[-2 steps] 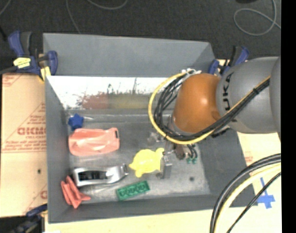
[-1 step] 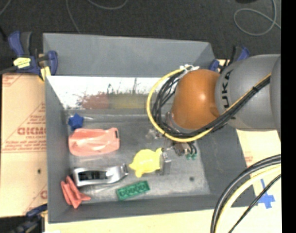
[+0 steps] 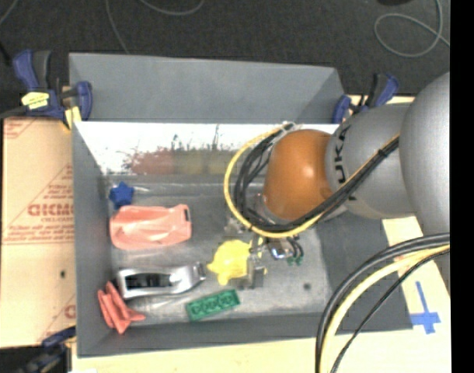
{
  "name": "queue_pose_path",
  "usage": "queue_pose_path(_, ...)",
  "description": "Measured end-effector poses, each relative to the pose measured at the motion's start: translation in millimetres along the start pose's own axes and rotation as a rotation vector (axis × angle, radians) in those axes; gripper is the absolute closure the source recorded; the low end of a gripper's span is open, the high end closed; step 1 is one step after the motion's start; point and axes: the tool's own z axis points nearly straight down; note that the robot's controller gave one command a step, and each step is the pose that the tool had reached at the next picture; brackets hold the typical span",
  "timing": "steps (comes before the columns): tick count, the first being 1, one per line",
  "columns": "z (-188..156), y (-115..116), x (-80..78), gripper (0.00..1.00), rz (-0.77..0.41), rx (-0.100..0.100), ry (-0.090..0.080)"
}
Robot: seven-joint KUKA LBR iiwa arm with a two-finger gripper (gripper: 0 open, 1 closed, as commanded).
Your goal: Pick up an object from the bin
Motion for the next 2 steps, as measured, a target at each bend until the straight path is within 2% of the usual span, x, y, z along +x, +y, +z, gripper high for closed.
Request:
queue_pose_path(1, 0.6, -1.5, -0.8, 1.0, 0.002, 0.0, -0.004)
queue_pose_path(2, 0.6, -1.5, -0.8, 1.0, 0.003, 0.0, -0.004)
